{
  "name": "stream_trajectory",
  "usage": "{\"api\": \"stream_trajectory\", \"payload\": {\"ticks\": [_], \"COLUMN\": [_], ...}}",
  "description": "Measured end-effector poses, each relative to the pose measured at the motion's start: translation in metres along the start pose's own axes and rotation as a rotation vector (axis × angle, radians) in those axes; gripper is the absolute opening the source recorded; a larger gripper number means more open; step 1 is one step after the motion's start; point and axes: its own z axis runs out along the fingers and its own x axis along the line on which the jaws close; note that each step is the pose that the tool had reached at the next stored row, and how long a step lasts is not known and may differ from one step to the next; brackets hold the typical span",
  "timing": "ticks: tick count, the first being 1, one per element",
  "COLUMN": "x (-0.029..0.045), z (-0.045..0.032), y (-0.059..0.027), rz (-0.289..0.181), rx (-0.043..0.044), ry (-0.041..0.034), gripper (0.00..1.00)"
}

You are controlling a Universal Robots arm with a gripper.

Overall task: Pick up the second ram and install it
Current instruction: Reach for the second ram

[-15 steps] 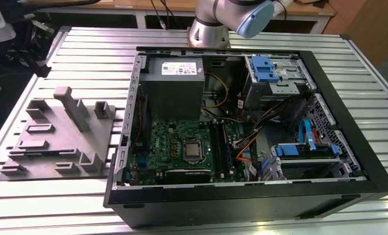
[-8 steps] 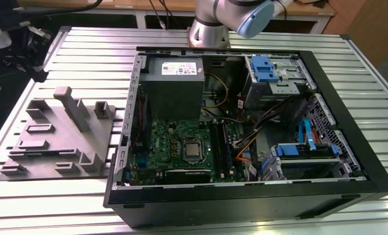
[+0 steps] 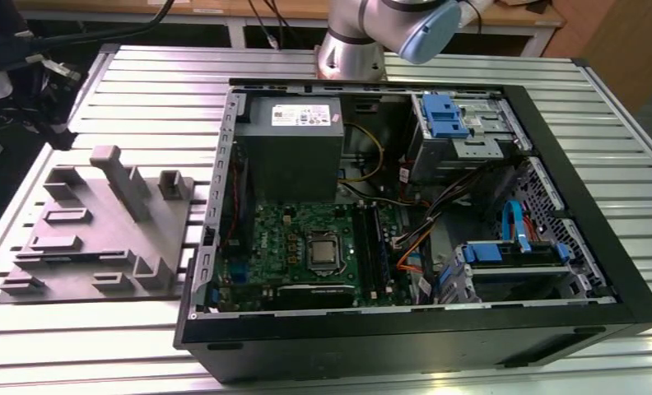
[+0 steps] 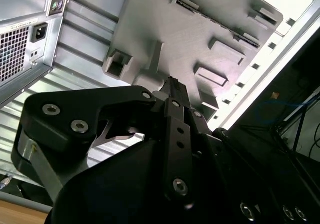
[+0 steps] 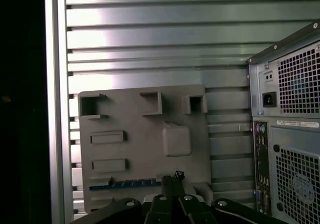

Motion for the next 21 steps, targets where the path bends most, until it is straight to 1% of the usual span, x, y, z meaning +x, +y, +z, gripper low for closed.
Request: {"api": "stream_trajectory", "payload": {"ticks": [7,21], "x": [0.0046,0.0220], "z": [0.0081,0.0257], "y": [-0.0080,-0.0200], "rz": [0.000,0.000], "rx": [0.0001,0.0000], "ry": [0.0001,0.0000], "gripper": [0.10,0.10]}}
